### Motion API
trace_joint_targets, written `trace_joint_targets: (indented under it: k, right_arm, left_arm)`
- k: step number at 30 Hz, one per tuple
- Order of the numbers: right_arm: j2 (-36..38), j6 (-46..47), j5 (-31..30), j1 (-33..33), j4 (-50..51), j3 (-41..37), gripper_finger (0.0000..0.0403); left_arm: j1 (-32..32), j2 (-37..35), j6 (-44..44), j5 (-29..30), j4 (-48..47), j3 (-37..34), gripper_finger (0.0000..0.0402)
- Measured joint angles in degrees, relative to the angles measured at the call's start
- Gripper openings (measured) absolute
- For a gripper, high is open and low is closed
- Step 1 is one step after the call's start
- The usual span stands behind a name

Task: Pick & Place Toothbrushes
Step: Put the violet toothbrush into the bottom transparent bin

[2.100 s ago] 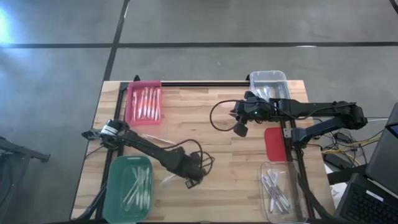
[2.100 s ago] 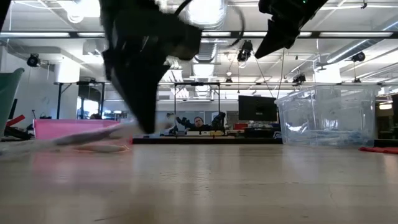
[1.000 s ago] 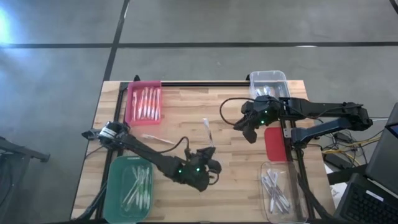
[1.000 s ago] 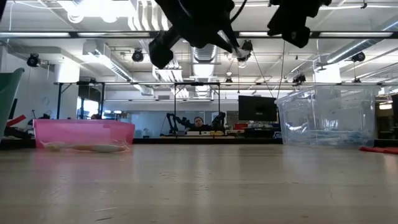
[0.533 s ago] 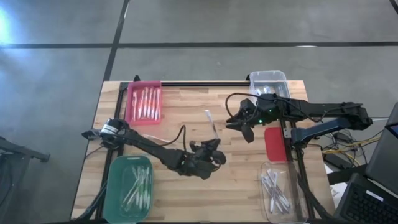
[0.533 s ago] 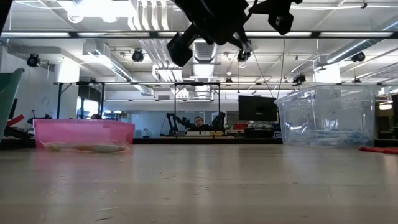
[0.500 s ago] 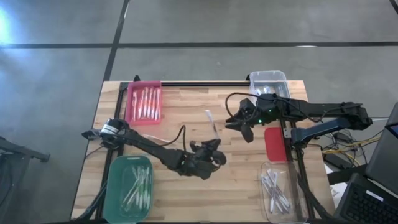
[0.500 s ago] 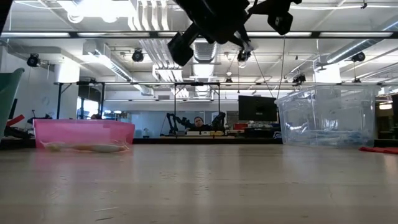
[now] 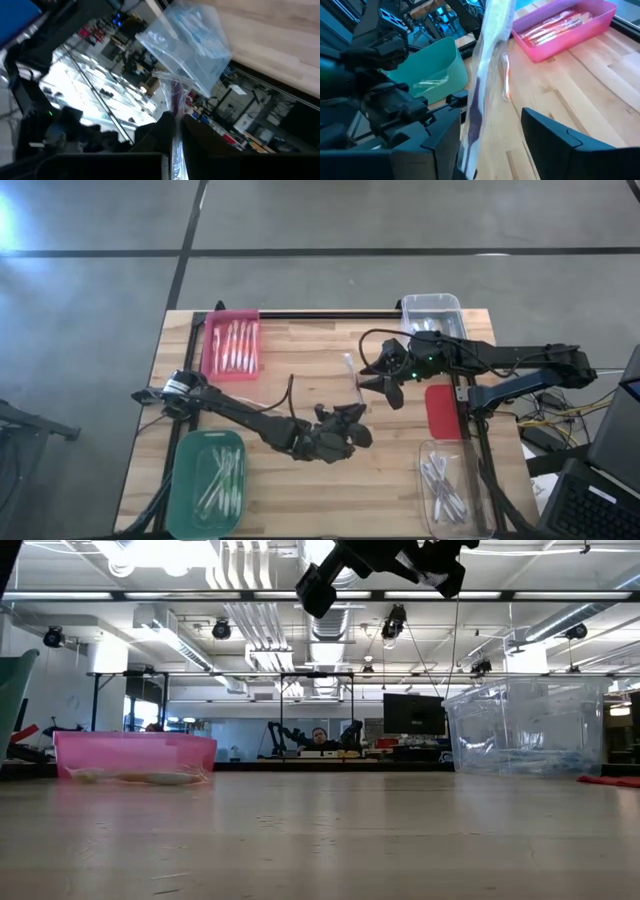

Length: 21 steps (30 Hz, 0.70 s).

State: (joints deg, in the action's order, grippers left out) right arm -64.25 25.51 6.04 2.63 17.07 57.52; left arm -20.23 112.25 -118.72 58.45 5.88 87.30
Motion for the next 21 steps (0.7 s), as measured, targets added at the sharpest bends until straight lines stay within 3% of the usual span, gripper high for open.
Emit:
trace_joint_targets:
  k: [10,21]
  right_arm:
    - [-0.1,0.0,0.0,0.0,-0.3,0.0,0.0205]
    - [-0.1,-0.1,-0.8,0.0,-1.5,0.0,0.0143]
  left_arm:
    - [1.7,0.0,-2.4,-2.4,0.1,0.1,0.0023]
    - [2.6,0.0,-5.3,-5.1,6.2,0.1,0.0024]
